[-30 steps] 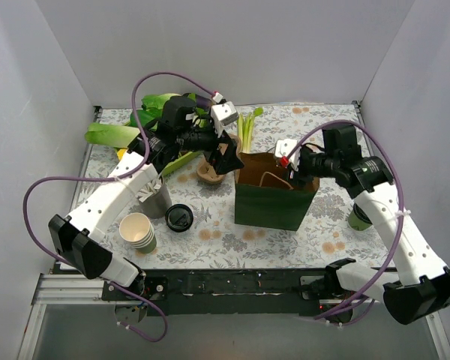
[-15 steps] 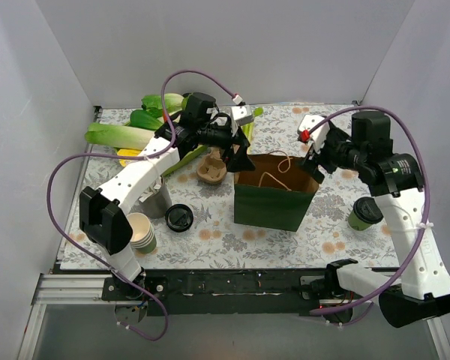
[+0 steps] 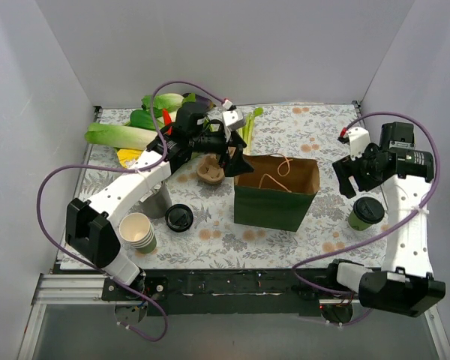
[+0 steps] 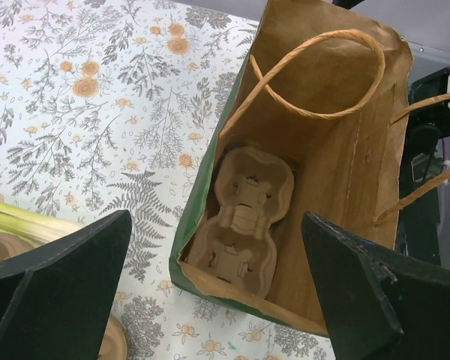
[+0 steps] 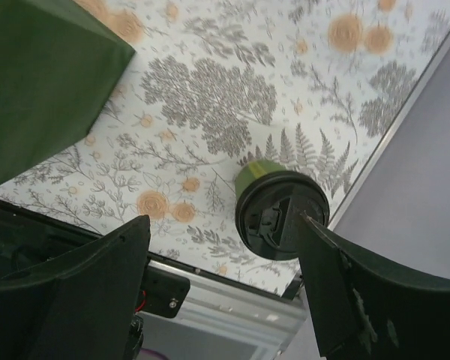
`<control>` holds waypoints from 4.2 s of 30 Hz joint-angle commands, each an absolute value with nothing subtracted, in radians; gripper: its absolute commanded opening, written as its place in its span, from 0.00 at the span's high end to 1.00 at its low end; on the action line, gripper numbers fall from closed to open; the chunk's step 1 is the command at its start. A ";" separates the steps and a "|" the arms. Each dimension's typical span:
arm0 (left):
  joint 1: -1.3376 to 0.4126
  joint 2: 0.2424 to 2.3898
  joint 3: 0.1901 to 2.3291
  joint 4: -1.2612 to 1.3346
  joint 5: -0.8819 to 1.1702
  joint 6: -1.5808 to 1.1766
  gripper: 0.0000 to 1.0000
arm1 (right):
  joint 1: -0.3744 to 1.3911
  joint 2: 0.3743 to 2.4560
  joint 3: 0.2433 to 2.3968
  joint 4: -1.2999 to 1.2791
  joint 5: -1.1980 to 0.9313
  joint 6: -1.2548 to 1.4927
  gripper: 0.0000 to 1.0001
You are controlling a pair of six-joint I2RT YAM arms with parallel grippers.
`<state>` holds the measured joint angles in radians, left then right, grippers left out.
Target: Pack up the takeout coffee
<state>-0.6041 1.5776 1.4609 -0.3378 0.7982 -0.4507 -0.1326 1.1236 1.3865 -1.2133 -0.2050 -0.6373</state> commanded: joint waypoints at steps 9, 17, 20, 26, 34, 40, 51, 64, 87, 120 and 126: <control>-0.600 1.477 1.443 -0.304 0.706 -0.512 0.02 | -0.443 1.348 1.361 -1.207 -0.124 -0.637 0.11; -0.600 1.520 1.528 -0.440 0.695 -0.479 0.02 | -0.453 1.413 1.359 -1.210 -0.155 -0.683 0.02; -0.601 1.552 1.583 -0.530 0.681 -0.440 0.02 | -0.453 1.424 1.355 -1.212 -0.155 -0.698 0.02; -0.600 1.611 1.666 -0.665 0.661 -0.396 0.02 | -0.451 1.437 1.338 -1.181 -0.129 -0.707 0.02; -0.600 1.684 1.762 -0.782 0.652 -0.368 0.02 | -0.451 1.466 1.324 -1.166 -0.141 -0.738 0.02; -0.601 1.717 1.809 -0.782 0.653 -0.397 0.02 | -0.451 1.483 1.305 -1.169 -0.141 -0.736 0.02; -0.601 1.704 1.784 -0.773 0.647 -0.393 0.02 | -0.449 1.494 1.276 -1.167 -0.143 -0.744 0.03; -0.600 1.718 1.793 -0.772 0.650 -0.410 0.02 | -0.443 1.465 1.198 -1.121 -0.107 -0.773 0.14; -0.601 1.743 1.821 -0.799 0.658 -0.416 0.02 | -0.437 1.460 1.244 -1.079 -0.239 -0.622 0.43; -0.603 1.609 1.605 -0.626 0.655 -0.433 0.02 | -0.439 1.566 1.466 -1.307 -0.461 -0.793 0.02; -0.603 1.539 1.533 -0.571 0.652 -0.422 0.02 | -0.439 1.453 1.508 -1.308 -0.497 -1.182 0.02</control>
